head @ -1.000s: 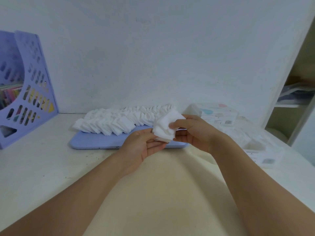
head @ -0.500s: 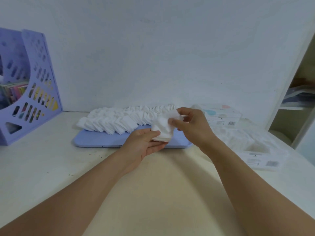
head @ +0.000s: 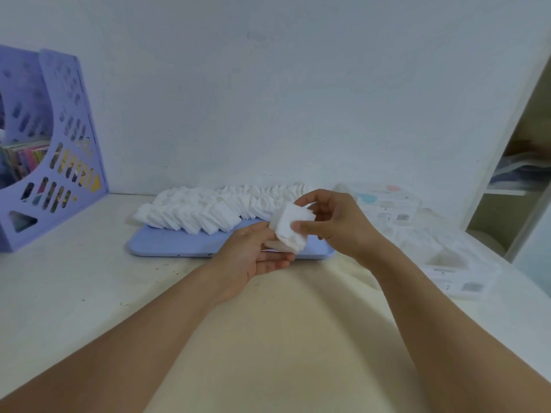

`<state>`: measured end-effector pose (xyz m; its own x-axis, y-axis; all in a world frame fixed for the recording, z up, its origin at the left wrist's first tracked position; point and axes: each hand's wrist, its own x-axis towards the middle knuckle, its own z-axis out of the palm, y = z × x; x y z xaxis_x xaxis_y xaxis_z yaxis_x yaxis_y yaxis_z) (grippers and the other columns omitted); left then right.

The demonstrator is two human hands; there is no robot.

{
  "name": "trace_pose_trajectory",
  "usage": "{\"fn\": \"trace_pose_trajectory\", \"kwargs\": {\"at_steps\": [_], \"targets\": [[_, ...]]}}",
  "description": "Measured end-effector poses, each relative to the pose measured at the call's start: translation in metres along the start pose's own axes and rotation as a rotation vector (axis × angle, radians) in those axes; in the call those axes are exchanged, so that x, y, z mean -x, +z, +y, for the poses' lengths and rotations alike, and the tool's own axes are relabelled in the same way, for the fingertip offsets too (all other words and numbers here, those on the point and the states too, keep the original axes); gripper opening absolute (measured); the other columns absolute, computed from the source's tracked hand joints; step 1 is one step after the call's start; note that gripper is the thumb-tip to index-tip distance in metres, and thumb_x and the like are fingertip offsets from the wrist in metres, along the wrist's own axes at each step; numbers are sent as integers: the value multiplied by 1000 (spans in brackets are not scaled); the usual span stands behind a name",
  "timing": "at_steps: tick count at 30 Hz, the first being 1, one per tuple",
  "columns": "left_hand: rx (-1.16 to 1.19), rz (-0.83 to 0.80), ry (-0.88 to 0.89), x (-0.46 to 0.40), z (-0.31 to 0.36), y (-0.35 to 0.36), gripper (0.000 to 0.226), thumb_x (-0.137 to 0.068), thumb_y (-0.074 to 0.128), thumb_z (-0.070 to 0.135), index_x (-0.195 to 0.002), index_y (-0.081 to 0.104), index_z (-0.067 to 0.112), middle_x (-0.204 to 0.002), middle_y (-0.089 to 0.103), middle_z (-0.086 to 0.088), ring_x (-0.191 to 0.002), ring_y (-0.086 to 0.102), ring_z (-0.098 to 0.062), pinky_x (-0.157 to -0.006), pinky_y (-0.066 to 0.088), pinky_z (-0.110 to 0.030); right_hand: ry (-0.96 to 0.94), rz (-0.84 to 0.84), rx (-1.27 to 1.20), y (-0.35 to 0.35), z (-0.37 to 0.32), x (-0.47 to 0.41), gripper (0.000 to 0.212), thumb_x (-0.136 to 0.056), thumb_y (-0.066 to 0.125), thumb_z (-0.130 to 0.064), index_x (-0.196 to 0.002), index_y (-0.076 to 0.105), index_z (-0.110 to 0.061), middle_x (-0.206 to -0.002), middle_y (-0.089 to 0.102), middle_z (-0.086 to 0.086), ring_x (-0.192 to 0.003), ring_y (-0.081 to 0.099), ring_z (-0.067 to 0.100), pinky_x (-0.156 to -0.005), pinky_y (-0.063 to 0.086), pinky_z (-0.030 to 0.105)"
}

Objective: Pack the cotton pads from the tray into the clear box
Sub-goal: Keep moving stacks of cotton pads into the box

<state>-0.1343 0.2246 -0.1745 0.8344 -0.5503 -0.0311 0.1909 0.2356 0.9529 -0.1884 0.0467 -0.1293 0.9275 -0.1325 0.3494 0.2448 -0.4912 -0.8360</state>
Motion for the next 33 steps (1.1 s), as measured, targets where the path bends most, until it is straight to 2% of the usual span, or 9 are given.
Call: {"fn": "trace_pose_trajectory", "kwargs": {"at_steps": [4, 6, 10, 12, 18, 20, 23, 27, 33], "targets": [[77, 66, -29, -1, 0, 7, 26, -99, 50, 19, -109, 69, 6, -98, 69, -12, -74, 67, -22, -64, 57, -33, 96, -97, -69, 17, -7, 4, 47, -95, 62, -6, -138, 55, -24, -133, 56, 3, -115, 60, 15, -100, 50, 22], [217, 54, -28, -1, 2, 13, 36, -97, 45, 27, -116, 67, 6, -108, 68, -13, -90, 64, -25, -73, 54, -36, 148, -149, -181, 32, -10, 8, 41, -98, 53, -5, -133, 55, -27, -132, 60, 4, -118, 62, 19, -95, 56, 32], [455, 62, 6, -1, -1, 24, 42, -100, 41, 40, -125, 62, 13, -111, 72, -9, -104, 67, -24, -85, 50, -37, 176, -178, -236, 52, -8, 9, 27, -97, 55, -9, -102, 59, -36, -106, 68, -3, -75, 67, -4, -63, 54, 13], [445, 102, 33, -2, -3, 26, 34, -99, 45, 31, -122, 62, 12, -107, 70, -11, -101, 66, -24, -84, 49, -37, 220, -145, -232, 53, -8, 8, 28, -96, 59, -20, -119, 60, -37, -113, 64, -5, -82, 67, -6, -62, 54, 11], [446, 210, 40, -6, 0, 27, 27, -101, 45, 12, -123, 60, 10, -111, 69, -12, -89, 65, -24, -76, 51, -35, 276, -84, -304, 48, -10, 5, 84, -70, 68, -50, -149, 39, -47, -136, 58, -15, -119, 63, 13, -100, 54, 32], [432, 178, 42, -3, 3, 32, 32, -98, 43, 6, -124, 59, 14, -109, 69, -9, -81, 66, -19, -69, 49, -30, 245, -133, -186, 43, -16, 7, 67, -89, 60, -42, -152, 39, -32, -139, 57, -6, -124, 59, 14, -105, 49, 34], [393, 144, 48, 0, 11, 42, 48, -91, 37, -3, -129, 56, 20, -103, 67, -6, -72, 65, -17, -64, 46, -29, 187, -117, -76, 24, -28, 14, 33, -99, 56, -21, -124, 58, -1, -96, 65, 6, -83, 61, 15, -69, 48, 26], [80, 19, 82, -1, 18, 71, 46, -88, 38, -5, -119, 51, 27, -108, 60, -13, -85, 58, -26, -67, 47, -33, 218, -108, -132, -30, -33, 41, 21, -92, 69, -15, -105, 67, 2, -89, 74, 18, -68, 67, 22, -55, 52, 27], [-868, 28, 607, -8, -17, 129, 50, -74, 69, 52, -118, 47, 41, -110, 57, 15, -82, 52, -7, -68, 43, -23, 516, 265, -67, -153, -20, 68, 18, -84, 72, -24, -96, 69, -10, -75, 66, 6, -47, 52, 12, -39, 30, 21]]}}
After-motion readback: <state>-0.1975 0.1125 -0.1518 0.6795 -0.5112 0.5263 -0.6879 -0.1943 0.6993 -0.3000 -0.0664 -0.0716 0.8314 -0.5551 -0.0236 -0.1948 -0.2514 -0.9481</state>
